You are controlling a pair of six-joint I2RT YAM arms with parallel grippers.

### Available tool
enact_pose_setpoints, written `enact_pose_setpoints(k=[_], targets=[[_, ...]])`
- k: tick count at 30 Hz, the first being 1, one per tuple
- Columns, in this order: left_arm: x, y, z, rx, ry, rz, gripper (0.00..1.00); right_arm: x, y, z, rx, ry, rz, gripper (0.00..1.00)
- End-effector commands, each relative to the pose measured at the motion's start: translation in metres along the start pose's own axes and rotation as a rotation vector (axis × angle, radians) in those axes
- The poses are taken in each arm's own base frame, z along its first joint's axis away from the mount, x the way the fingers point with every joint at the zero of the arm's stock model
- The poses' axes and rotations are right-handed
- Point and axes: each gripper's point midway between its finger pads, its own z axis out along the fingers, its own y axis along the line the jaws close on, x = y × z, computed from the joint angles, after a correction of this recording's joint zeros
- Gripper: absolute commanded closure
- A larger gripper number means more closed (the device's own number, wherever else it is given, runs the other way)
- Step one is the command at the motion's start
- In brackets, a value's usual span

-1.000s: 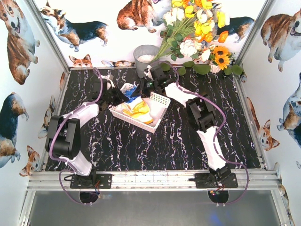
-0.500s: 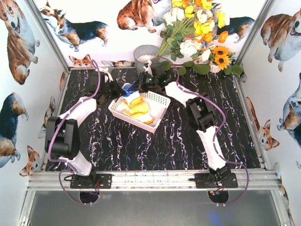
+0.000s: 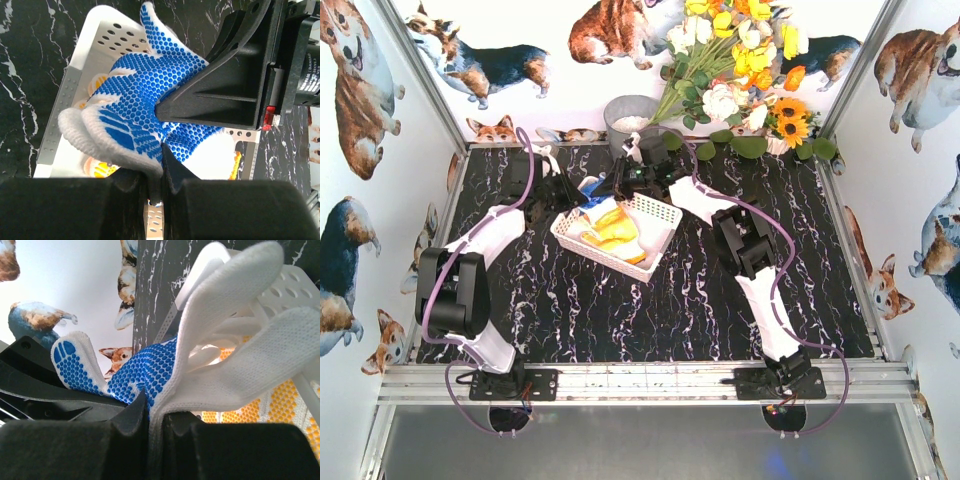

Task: Put the gloves into the storage basket
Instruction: Place the glove in the bin.

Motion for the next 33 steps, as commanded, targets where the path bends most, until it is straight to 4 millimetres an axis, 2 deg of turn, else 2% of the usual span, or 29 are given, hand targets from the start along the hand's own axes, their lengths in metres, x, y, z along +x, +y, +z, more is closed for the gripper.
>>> enact_pose_setpoints(k=[1, 6, 11, 19, 27, 33], targets=[[0.002, -0.001, -0.001, 0.045, 0.004, -0.016, 1.00, -0.001, -0.003, -0.009, 0.033, -0.005, -0.049, 1.00], [0.024, 0.006, 0.007, 0.061, 0.068, -0.048, 1.00, 0.009, -0.015, -0.013, 0.075, 0.026, -0.045, 1.00], [0.043, 0.005, 0.012, 0.083, 0.124, -0.056, 1.00, 0.014, -0.016, -0.019, 0.095, 0.032, -0.060, 1.00], [0.074, 0.000, 0.021, 0.102, 0.217, -0.057, 1.00, 0.021, -0.029, -0.031, 0.146, 0.045, -0.071, 1.00], [0.096, 0.008, 0.027, 0.057, 0.293, -0.053, 1.00, 0.029, -0.035, -0.038, 0.165, 0.055, -0.082, 1.00], [0.091, 0.009, 0.021, 0.026, 0.273, -0.021, 0.76, 0.034, -0.038, -0.041, 0.169, 0.060, -0.087, 1.00]])
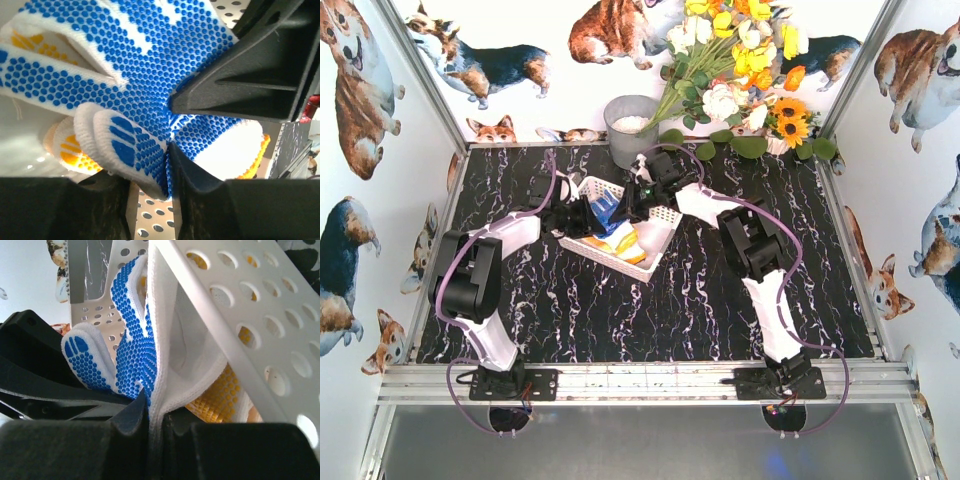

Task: Put the gloves into the storage basket
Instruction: Place the glove in the bin.

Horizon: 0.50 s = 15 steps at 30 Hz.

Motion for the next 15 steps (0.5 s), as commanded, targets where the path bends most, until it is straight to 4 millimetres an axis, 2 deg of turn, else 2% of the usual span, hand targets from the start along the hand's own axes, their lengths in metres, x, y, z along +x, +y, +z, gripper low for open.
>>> enact_pose_setpoints(k=[1, 6, 15], targets=[[-0.004, 0.000, -0.006, -0.029, -0.012, 0.036, 0.73, -0.013, 0.020, -0.020, -0.020, -0.060, -0.062, 1.00], [-0.019, -0.010, -0.013, -0.026, -0.055, 0.054, 0.61, -0.007, 0.012, -0.020, -0.003, -0.061, -0.054, 1.00], [-0.041, -0.018, -0.035, -0.089, -0.117, 0.111, 0.49, 0.002, 0.013, -0.021, 0.013, -0.057, -0.041, 1.00]])
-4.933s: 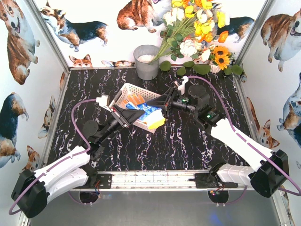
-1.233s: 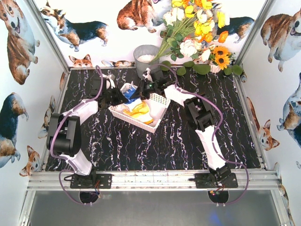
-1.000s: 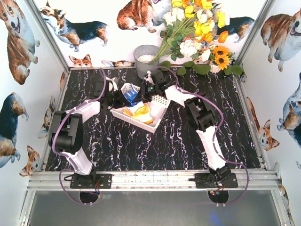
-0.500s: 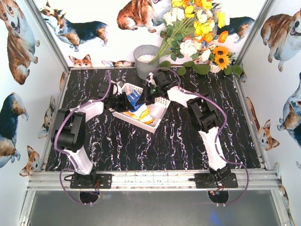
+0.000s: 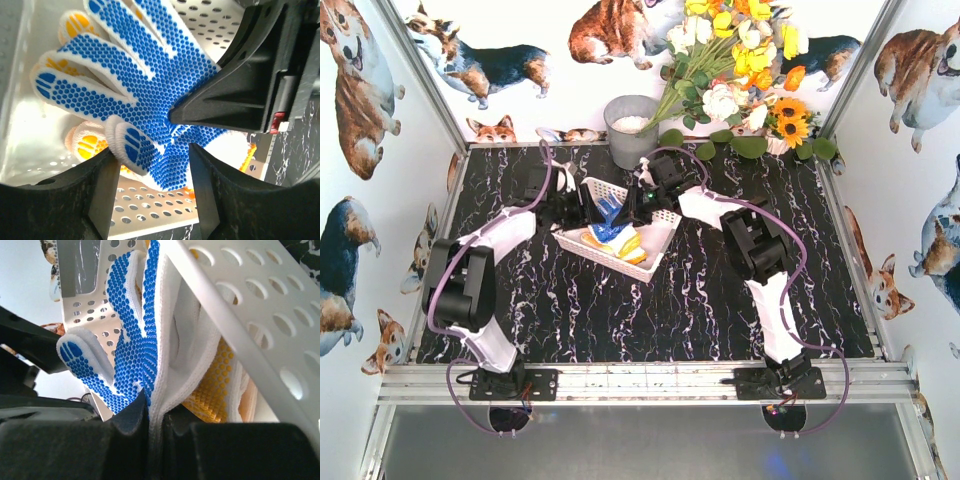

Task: Put the gloves into the storage basket
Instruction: Place the glove in the bin.

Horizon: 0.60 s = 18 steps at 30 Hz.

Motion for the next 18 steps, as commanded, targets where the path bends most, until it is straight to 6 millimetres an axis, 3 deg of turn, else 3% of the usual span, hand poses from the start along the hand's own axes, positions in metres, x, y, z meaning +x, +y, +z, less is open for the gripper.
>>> enact_pose_setpoints(k=[1, 13, 18], targets=[[-0.024, -0.009, -0.019, -0.039, -0.067, 0.074, 0.49, -0.006, 0.019, -0.014, -0.008, -0.046, -0.044, 1.00], [-0.050, -0.007, -0.065, -0.181, -0.159, 0.212, 0.43, 0.008, 0.011, -0.012, 0.026, -0.027, -0.042, 1.00], [-0.036, -0.027, -0.055, -0.033, -0.123, 0.186, 0.44, 0.011, 0.009, -0.010, 0.054, -0.027, -0.066, 1.00]])
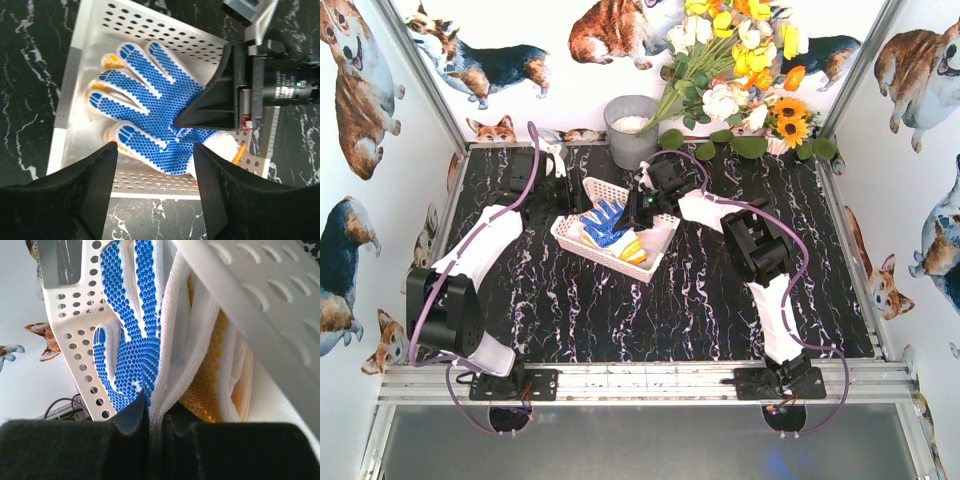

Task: Put the gloves into the storage basket
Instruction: Place the glove in the bin.

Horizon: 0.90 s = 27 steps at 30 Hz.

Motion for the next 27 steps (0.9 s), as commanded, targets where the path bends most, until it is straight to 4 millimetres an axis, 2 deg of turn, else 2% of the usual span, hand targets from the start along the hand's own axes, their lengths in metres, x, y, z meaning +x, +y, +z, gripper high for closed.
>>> enact_pose_setpoints(k=[1, 9, 13, 15, 18, 23, 27], targets=[[0.014, -0.020, 0.007, 0.135, 0.038, -0.026, 0.46, 0.000, 0.012, -0.010, 0.031, -0.022, -0.061, 1.00], [0.049, -0.039, 0.040, 0.270, 0.161, -0.076, 0.57, 0.008, 0.004, -0.010, 0.085, -0.018, -0.106, 1.00], [0.065, -0.042, 0.058, 0.283, 0.224, -0.072, 0.63, 0.007, 0.011, -0.014, 0.087, -0.028, -0.126, 0.99], [0.075, -0.038, 0.065, 0.264, 0.248, -0.073, 0.69, 0.006, 0.014, -0.016, 0.093, -0.034, -0.138, 0.95], [0.090, -0.018, 0.074, 0.171, 0.293, -0.073, 0.76, 0.004, 0.017, -0.019, 0.099, -0.048, -0.150, 0.84], [0.102, 0.000, 0.076, 0.084, 0.320, -0.068, 0.77, -0.001, 0.027, -0.029, 0.095, -0.072, -0.178, 0.71], [0.102, -0.001, 0.075, 0.092, 0.309, -0.074, 0.77, -0.004, 0.040, -0.039, 0.087, -0.087, -0.197, 0.67]])
